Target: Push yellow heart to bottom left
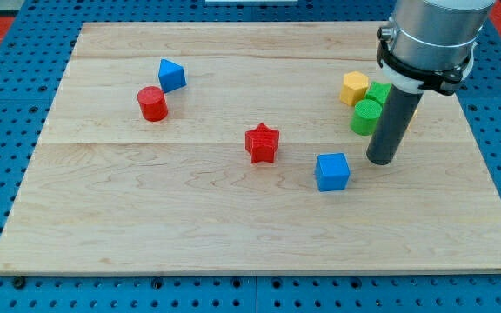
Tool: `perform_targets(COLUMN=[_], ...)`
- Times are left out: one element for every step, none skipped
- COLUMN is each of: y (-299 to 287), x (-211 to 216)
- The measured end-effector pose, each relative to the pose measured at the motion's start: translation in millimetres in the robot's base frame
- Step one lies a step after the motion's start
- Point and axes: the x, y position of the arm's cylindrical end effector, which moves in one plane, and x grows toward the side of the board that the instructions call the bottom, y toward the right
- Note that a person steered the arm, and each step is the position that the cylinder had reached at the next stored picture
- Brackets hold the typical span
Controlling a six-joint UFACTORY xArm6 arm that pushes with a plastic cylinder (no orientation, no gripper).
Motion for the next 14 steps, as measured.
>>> perform_targets(y=[57, 63, -2, -35, -27, -37, -77, -91, -44, -73, -116, -185, -235, -224], x=[-26, -60, -63, -69, -87, -108, -114, -141, -173, -198, -177, -128, -78, -69])
